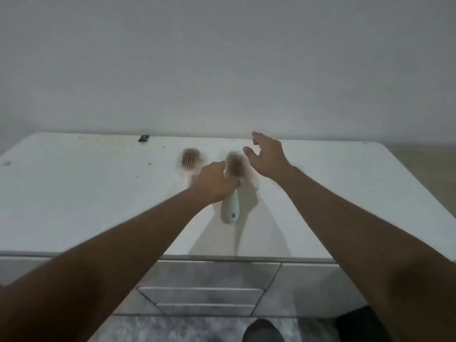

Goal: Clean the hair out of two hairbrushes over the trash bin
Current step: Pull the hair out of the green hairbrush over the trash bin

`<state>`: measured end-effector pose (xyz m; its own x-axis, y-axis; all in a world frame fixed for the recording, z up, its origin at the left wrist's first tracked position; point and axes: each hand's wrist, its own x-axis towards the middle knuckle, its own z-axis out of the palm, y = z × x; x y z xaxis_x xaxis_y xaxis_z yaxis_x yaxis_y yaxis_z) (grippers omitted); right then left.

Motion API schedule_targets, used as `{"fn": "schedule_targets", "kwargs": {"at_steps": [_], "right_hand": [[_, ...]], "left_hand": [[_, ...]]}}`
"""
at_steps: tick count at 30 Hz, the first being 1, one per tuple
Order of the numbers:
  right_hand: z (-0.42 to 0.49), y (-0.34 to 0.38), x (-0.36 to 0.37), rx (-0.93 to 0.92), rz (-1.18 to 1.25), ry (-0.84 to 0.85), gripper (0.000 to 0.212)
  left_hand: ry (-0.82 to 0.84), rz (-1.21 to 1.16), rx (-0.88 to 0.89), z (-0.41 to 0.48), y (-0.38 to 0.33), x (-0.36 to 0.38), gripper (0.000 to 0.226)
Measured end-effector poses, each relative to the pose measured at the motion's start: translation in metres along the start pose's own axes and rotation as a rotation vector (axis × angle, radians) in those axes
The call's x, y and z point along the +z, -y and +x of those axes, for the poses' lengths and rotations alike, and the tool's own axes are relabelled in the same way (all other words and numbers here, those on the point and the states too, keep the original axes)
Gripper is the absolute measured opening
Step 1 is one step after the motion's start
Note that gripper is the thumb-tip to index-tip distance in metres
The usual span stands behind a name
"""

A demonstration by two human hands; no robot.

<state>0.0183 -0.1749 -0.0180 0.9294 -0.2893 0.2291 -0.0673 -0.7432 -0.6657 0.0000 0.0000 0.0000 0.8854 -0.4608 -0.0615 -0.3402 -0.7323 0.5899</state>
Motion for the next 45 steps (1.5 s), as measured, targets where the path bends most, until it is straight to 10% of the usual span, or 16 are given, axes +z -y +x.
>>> {"fn": "schedule_targets", "kwargs": {"at_steps": [14, 26, 30, 45], "right_hand": [[-0.035, -0.009, 0.03, 0.01, 0.082, -0.108, 0.045], [-0.034, 0.038, 0.038, 0.102, 0.577, -0.125, 0.021], [-0.036, 0.074, 0.054, 0.002, 0.531, -0.115, 0.01], [-0.185, 0.275, 0.194, -0.357, 0.277, 0.153, 0.021]], "left_hand": [[-0.205, 0.113, 0.018, -0.008, 0.001, 0.037, 0.027], [-0.386, -0.723, -0.212, -0.031, 0.027, -0.002, 0.069], [-0.443, -0.932, -0.218, -0.058, 0.041, -0.026, 0.037], [-0.702, -1.277, -0.337, -0.271, 0.21, -0.105, 0.054]]}}
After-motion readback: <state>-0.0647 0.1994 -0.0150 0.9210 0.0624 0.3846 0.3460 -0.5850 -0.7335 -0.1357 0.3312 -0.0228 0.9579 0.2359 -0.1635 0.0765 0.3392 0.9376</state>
